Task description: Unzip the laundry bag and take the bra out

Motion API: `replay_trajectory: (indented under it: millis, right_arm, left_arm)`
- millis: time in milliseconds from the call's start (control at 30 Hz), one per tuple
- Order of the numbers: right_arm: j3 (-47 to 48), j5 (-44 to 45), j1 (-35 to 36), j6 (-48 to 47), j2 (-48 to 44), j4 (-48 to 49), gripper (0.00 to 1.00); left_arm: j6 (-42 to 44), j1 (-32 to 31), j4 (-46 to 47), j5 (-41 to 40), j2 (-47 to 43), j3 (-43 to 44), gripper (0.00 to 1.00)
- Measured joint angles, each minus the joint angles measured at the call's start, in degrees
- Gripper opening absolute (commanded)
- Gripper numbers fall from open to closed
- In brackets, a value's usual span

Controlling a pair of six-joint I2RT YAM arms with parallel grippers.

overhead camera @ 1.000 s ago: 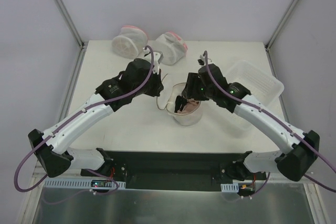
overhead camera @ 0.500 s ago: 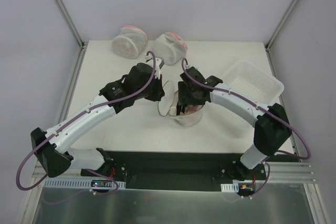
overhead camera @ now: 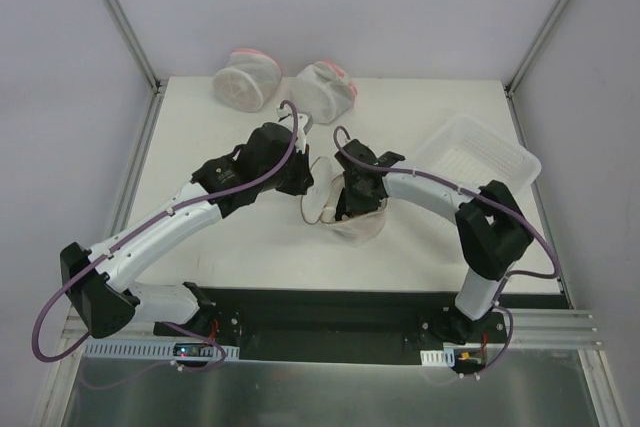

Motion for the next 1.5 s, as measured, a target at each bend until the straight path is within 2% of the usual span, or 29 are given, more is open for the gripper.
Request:
replay_trajectory:
  millis: [67,233,500,667,867,1067,1167,1267,1500]
  right_arm:
    - [-0.20,0.20,0.00,-0.20,-1.01,-0.13,0.02]
    - [-0.20,0.28,-0.04,-0.50,-6.40,-0.52,0.01]
    - [-0.17,-2.16,-0.07,-1.46,-22.05,-0.59,0.01]
    - [-0.20,-3.93,-0.09,-1.92,-28.70,-0.83,0.01]
    - [-2.40,-4.72,-0.07,-2.60,-29.57,-0.37,0.01]
    - [-4.39,-4.35,0.07,-2.64,-20.96,0.37,0.01]
    - [-4.33,-3.61,0.17,-2.71,-15.65,0.35,0.18]
    - [-3.13,-3.21,0.22,-2.75,-11.21,-0.70,0.52]
    - [1.88,-2.89,1.62,-2.93,-11.89,-1.16,0.52]
  left_arm:
    - [0.00,0.00,0.04,0.00,0.00,-0.22,0.00]
    - [-0.02,0.00,0.02,-0.07,0.00,-0.74,0.00]
    - [-0.22,0.00,1.07,-0.81,0.00,-0.74,0.00]
    - [-0.26,0.02,1.60,-1.75,0.63,-0.74,0.00]
    - [-0.24,0.04,1.49,-2.32,2.54,-0.74,0.00]
    - [-0.15,0.02,1.16,-2.29,2.34,-0.72,0.00]
    - [0.13,0.02,0.55,-2.27,1.05,-0.61,0.00]
    - [0.31,0.04,0.33,-2.21,-1.01,0.02,0.00]
    - [0.37,0.02,0.28,-2.12,-3.13,0.79,0.00]
